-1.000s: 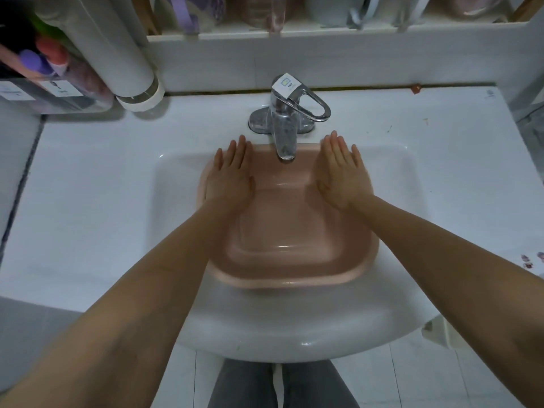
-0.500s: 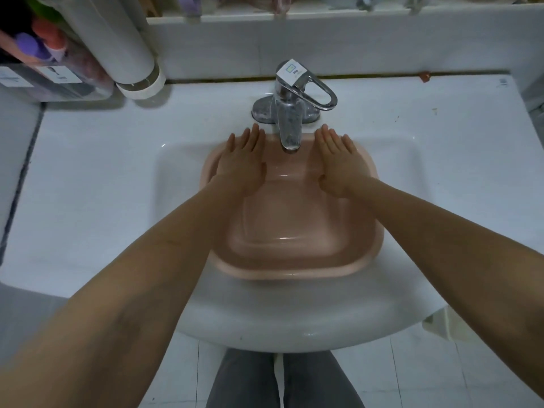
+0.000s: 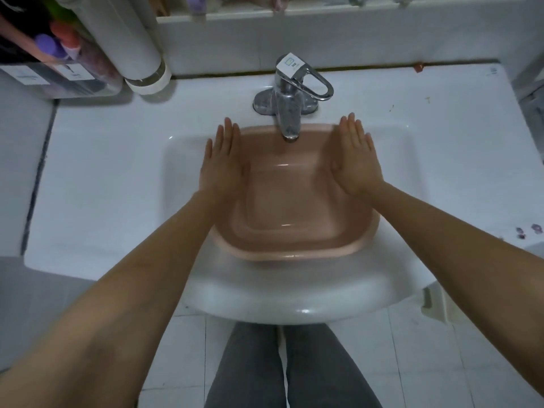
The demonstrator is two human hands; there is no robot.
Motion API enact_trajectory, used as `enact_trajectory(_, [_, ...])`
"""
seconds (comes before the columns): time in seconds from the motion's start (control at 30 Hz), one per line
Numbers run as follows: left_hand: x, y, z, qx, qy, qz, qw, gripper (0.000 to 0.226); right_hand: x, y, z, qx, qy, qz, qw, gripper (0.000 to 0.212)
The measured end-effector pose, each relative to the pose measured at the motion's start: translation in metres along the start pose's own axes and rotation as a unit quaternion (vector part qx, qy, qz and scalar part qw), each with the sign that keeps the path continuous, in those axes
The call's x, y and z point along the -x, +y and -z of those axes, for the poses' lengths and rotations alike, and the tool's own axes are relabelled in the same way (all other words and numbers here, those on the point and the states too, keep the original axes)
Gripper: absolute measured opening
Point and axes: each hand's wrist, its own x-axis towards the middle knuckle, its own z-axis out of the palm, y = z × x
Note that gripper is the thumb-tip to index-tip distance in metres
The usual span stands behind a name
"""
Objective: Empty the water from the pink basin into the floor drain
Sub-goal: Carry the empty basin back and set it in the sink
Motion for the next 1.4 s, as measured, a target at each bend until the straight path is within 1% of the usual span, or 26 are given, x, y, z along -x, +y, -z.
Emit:
enact_trajectory(0.1, [0.032, -0.025, -0.016, -0.011, -0.022, 0.025, 0.999, 0.068, 0.026, 0.022, -0.012, -0.015, -0.034, -0.084, 0.996, 0.078])
enact_trajectory(0.17, [0.041, -0.036, -0.026, -0.022, -0.043, 0.041, 0.998, 0.068, 0.032, 0.035, -0.020, -0.020, -0.054, -0.106, 0.993, 0.077])
enact_trajectory(0.3, [0.042, -0.042, -0.041, -0.030, -0.046, 0.044, 0.998, 0.068, 0.033, 0.045, -0.033, -0.052, -0.060, -0.099, 0.992, 0.079])
enact_trajectory(0.43, [0.040, -0.046, -0.047, -0.032, -0.037, 0.042, 0.998, 0.073, 0.030, 0.046, -0.039, -0.050, -0.064, -0.103, 0.991, 0.083])
enact_trajectory(0.5, [0.041, -0.043, -0.042, -0.013, -0.036, 0.044, 0.998, 0.076, 0.033, 0.046, -0.034, -0.040, -0.043, -0.094, 0.994, 0.079])
enact_trajectory(0.57, [0.043, -0.043, -0.043, 0.005, 0.000, 0.049, 0.999, 0.075, 0.038, 0.052, -0.037, -0.020, 0.004, -0.066, 0.998, 0.074])
enact_trajectory(0.6, [0.044, -0.042, -0.043, 0.014, 0.011, 0.053, 0.998, 0.073, 0.040, 0.054, -0.037, -0.017, 0.012, -0.065, 0.998, 0.073])
enact_trajectory(0.7, [0.048, -0.041, -0.052, 0.040, 0.013, 0.062, 0.997, 0.069, 0.042, 0.061, -0.046, -0.039, 0.001, -0.066, 0.997, 0.073])
enact_trajectory(0.8, [0.046, -0.040, -0.048, 0.048, 0.013, 0.065, 0.997, 0.072, 0.038, 0.057, -0.039, -0.044, -0.015, -0.084, 0.995, 0.074])
enact_trajectory(0.87, [0.052, -0.037, -0.042, 0.094, 0.024, 0.069, 0.993, 0.073, 0.043, 0.056, -0.036, -0.059, 0.021, -0.082, 0.995, 0.072])
enact_trajectory(0.9, [0.056, -0.034, -0.040, 0.143, 0.044, 0.082, 0.985, 0.072, 0.046, 0.055, -0.035, -0.079, 0.051, -0.082, 0.992, 0.070])
enact_trajectory(0.93, [0.061, -0.029, -0.037, 0.199, 0.064, 0.114, 0.971, 0.071, 0.049, 0.054, -0.033, -0.109, 0.069, -0.089, 0.988, 0.069])
enact_trajectory(0.97, [0.067, -0.023, -0.037, 0.239, 0.076, 0.158, 0.955, 0.070, 0.053, 0.052, -0.032, -0.138, 0.071, -0.100, 0.983, 0.067])
enact_trajectory(1.03, [0.077, -0.014, -0.041, 0.260, 0.057, 0.241, 0.933, 0.068, 0.062, 0.046, -0.034, -0.179, 0.033, -0.123, 0.975, 0.068])
enact_trajectory(1.07, [0.081, -0.012, -0.044, 0.262, 0.033, 0.260, 0.929, 0.065, 0.065, 0.043, -0.036, -0.187, 0.013, -0.130, 0.974, 0.069])
enact_trajectory(1.1, [0.083, -0.010, -0.048, 0.269, 0.014, 0.266, 0.925, 0.062, 0.066, 0.042, -0.038, -0.184, 0.006, -0.134, 0.974, 0.070])
enact_trajectory(1.13, [0.083, -0.010, -0.051, 0.277, 0.011, 0.268, 0.923, 0.056, 0.064, 0.041, -0.041, -0.177, 0.011, -0.140, 0.974, 0.071])
enact_trajectory(1.23, [0.076, -0.012, -0.054, 0.262, 0.020, 0.286, 0.921, 0.035, 0.058, 0.041, -0.046, -0.165, 0.024, -0.166, 0.972, 0.071])
enact_trajectory(1.33, [0.074, -0.013, -0.051, 0.234, -0.012, 0.274, 0.933, 0.034, 0.057, 0.041, -0.046, -0.164, 0.016, -0.166, 0.972, 0.073])
enact_trajectory(1.4, [0.074, -0.014, -0.049, 0.222, -0.025, 0.278, 0.934, 0.033, 0.057, 0.042, -0.045, -0.166, 0.012, -0.155, 0.974, 0.076])
